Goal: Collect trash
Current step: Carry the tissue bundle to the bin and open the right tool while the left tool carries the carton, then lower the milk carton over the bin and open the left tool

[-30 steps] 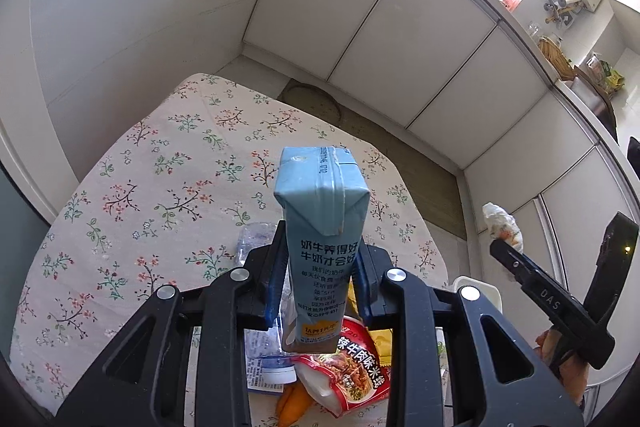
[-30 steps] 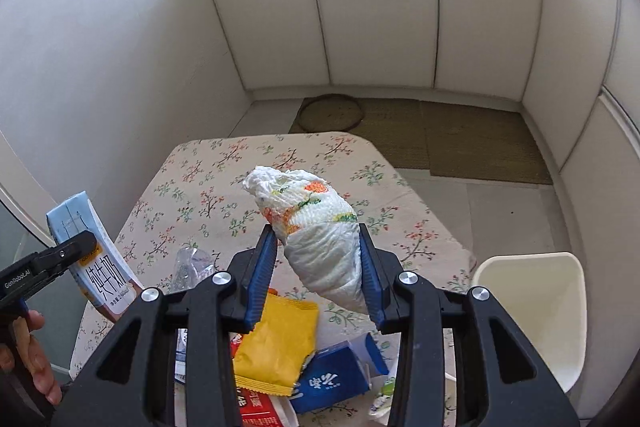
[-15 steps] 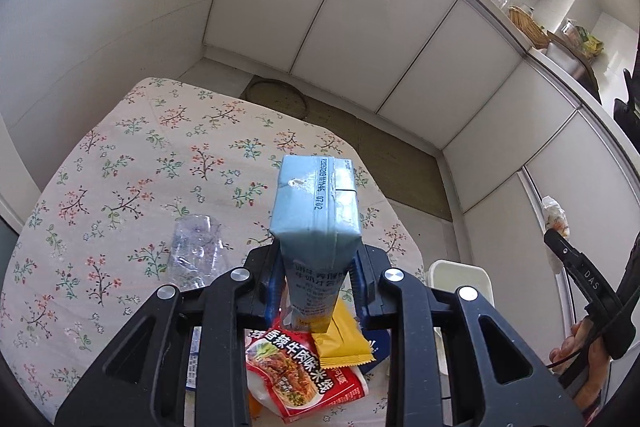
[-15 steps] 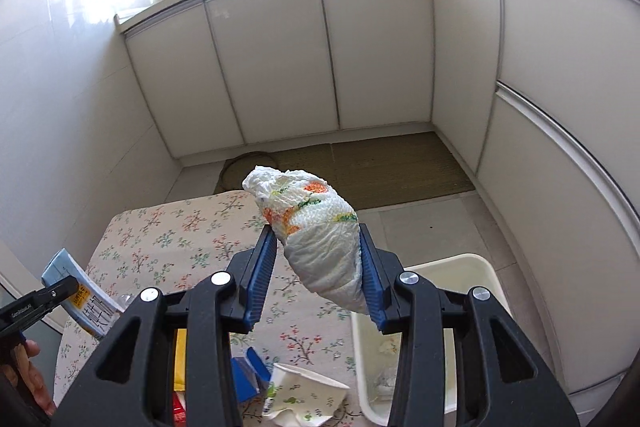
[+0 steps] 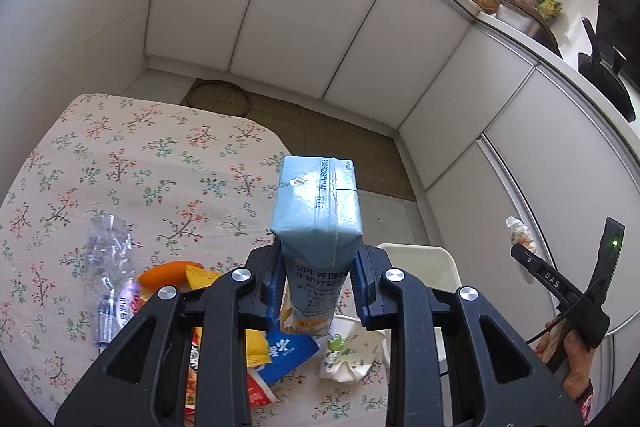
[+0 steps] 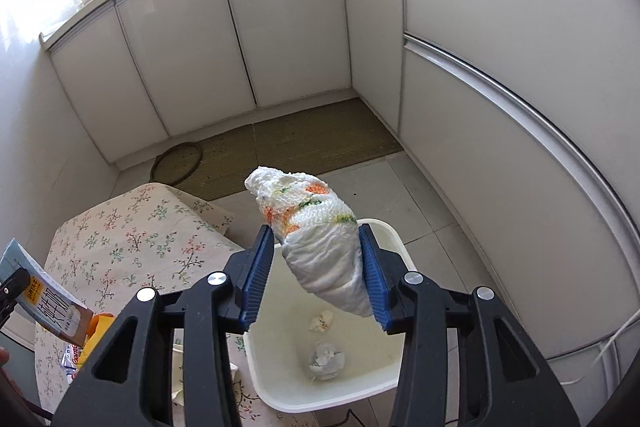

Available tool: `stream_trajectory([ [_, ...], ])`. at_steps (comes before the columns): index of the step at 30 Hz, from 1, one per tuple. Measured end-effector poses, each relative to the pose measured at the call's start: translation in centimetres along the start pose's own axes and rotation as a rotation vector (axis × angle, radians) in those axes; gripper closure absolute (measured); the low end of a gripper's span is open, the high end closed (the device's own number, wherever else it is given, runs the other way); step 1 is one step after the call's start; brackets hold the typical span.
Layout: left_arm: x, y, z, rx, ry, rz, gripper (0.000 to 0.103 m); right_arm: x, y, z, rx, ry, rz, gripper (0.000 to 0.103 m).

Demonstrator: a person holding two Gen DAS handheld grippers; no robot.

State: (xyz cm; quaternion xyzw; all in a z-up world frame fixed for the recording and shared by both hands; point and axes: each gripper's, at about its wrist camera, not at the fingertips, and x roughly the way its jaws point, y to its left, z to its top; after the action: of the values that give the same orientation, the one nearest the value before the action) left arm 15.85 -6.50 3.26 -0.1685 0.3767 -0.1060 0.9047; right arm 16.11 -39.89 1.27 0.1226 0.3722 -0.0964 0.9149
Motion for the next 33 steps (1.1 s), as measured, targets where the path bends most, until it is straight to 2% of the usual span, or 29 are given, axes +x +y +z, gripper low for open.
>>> stream_trajectory([
  [3, 1.2, -2.1, -0.8, 0.037, 0.024, -0.018, 0.076, -0.5, -1.5, -0.1, 0.029, 0.001, -0.008, 0.039],
  [8, 3.0, -4.8, -1.6, 0.019, 0.057, -0.085, 0.076, -2.1, -4.6, -0.4, 0.094, -0.023, -0.026, 0.026],
  [12, 4.1, -7.7, -2.2, 0.041, 0.078, -0.125, 0.076, -3.4, -7.2, -0.9, 0.143, -0.031, -0.063, 0.021],
  [16, 5.1, -10.7, -2.6, 0.066, 0.092, -0.161, 0.076, -3.5, -8.9, -1.1, 0.169, -0.019, -0.115, 0.02],
  [24, 7.8, -16.2, -3.1, 0.135, 0.126, -0.207, 0.076, -2.6, -11.3, -1.1, 0.225, 0.014, -0.166, 0.019],
  [28, 10.9, -17.9, -3.3, 0.146, 0.178, -0.197, 0.076, -1.8, -12.4, -1.0, 0.245, 0.038, -0.188, 0.018],
  [33, 15.6, -18.6, -5.0, 0.136, 0.283, -0.159, 0.076, -1.4, -14.1, -0.8, 0.283, 0.048, -0.195, 0.018],
])
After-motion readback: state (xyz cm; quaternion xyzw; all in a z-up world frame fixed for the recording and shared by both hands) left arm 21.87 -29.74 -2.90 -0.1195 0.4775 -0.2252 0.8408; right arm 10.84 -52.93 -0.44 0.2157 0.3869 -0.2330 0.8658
